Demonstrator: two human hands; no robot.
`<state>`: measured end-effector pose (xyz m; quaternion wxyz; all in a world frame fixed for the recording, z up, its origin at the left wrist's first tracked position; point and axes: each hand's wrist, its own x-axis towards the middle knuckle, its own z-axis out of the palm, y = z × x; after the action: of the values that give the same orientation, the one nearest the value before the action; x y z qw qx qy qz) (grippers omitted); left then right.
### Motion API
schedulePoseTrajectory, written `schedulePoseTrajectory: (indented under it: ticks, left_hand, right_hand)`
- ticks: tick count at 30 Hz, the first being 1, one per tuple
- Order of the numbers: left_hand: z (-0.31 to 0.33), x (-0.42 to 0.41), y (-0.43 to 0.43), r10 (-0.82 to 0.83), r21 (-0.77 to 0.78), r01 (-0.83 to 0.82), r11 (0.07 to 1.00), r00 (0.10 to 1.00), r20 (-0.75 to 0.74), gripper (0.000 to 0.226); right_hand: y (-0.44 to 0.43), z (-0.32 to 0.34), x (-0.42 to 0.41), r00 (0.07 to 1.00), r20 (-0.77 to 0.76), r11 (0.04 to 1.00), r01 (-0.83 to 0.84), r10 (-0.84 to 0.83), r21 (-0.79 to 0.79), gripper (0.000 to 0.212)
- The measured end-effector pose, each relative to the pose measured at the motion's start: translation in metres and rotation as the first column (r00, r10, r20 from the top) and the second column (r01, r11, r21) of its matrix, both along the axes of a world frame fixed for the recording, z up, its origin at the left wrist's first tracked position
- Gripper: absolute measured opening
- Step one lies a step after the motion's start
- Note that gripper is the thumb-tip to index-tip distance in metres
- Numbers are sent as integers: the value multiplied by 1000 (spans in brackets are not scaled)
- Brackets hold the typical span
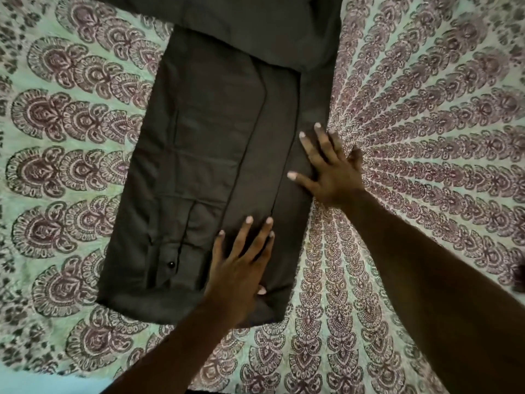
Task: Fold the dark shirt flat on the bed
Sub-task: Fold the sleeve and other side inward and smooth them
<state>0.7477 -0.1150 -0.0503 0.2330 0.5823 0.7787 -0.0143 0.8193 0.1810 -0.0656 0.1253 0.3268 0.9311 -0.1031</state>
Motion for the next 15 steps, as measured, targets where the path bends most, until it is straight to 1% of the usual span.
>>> schedulePoseTrajectory:
  ticks: [3,6,8,10,11,13,15]
  left_hand:
    - [0,0,5,-12,-49,13,999,1000,16,133]
    - [4,1,8,30,-91,-28,995,999,26,137]
    - [6,2,9,47,-91,-45,995,999,17,141]
    - [7,3,10,46,-87,-45,995,999,6,141]
    - [7,3,11,42,-82,-43,996,999,-5,142]
    - [8,5,11,47,-84,-49,995,999,-24,143]
    - [9,8,11,59,-80,-62,995,998,-39,144]
  right_hand:
    - [17,-4,-16,997,13,997,75,-75,14,85]
    - [-3,2,-8,997,-58,995,54,-49,85,84]
    - [-32,4,11,991,-112,994,-58,68,93,83]
    - [-60,1,35,964,-91,968,-246,249,44,84]
    - [-67,-2,44,947,-69,949,-313,314,29,85]
    - [-58,-7,52,926,-39,925,-374,377,60,84]
    - [-29,-10,45,928,-35,924,-365,371,113,84]
